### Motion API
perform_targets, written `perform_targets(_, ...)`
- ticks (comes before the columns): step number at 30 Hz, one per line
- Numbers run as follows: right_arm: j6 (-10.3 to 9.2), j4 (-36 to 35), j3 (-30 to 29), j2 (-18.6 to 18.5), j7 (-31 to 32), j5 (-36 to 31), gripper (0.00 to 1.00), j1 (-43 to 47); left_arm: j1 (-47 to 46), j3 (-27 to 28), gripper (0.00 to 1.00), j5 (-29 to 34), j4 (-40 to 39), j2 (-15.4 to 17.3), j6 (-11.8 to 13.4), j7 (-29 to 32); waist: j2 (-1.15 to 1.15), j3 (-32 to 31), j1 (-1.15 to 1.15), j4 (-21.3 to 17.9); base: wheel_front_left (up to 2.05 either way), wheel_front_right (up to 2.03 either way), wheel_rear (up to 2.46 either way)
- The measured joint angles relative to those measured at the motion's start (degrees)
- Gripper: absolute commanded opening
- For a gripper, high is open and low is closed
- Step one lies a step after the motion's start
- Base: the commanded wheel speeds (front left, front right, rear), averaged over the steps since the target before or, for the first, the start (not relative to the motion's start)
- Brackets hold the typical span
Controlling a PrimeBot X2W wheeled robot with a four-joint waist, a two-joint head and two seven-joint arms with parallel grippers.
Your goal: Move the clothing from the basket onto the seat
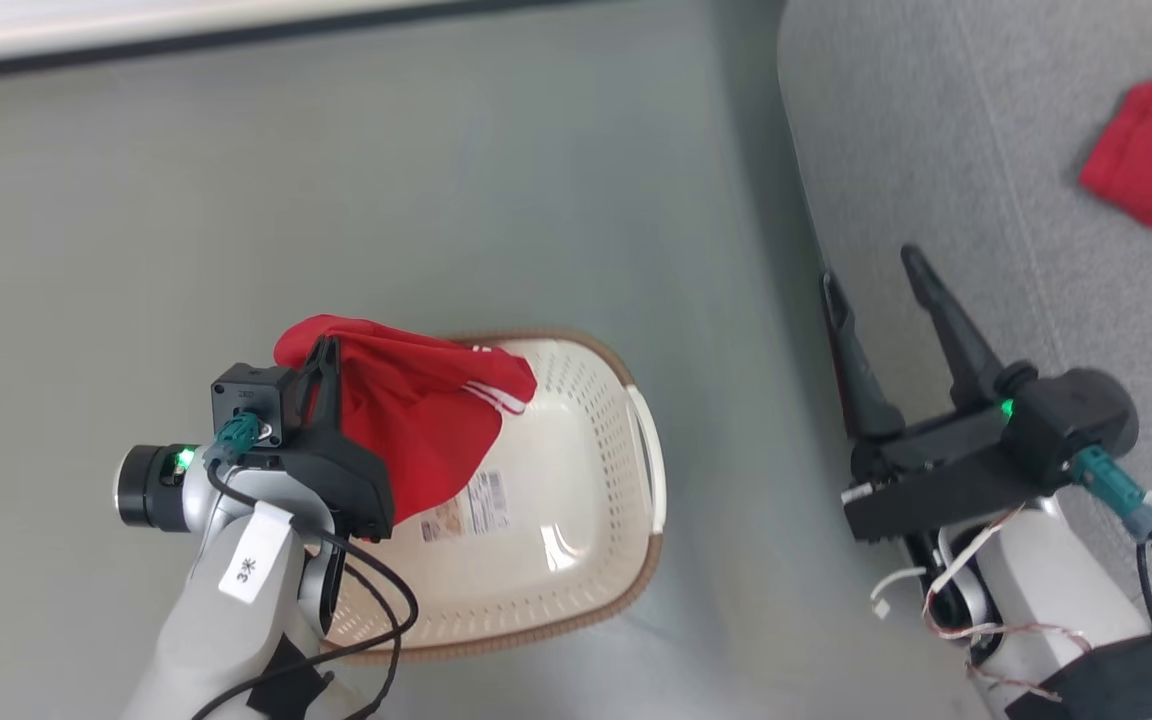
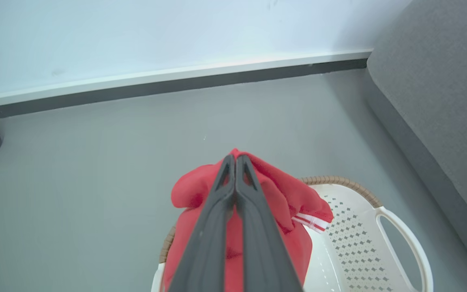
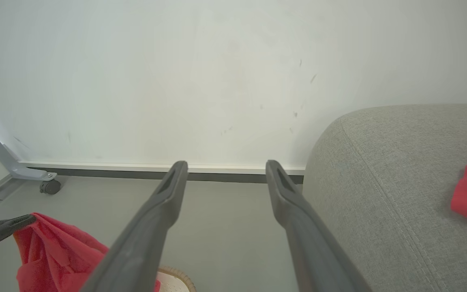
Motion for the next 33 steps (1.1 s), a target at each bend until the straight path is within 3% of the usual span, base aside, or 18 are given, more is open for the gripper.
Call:
perform_targets(18,0.43,2.3,2.2,0.7,0.0,0.8,1.0,9.8,10.1,-1.2,0.0,-1.3,-14.1,-0.4,-1.6,-0.5,0.0,-15.5,0.0,2.7,0.0,0.0,0.0)
perform_targets(33,0.36,0.9,4.1,0.8,1.0,1.3,1.0,16.3,16.8,-3.7,0.0,-3.3,-28.9,-0.4,-2.6,-0.6,0.0,-23.5,0.01,3.5,0.0,0.0,0.0)
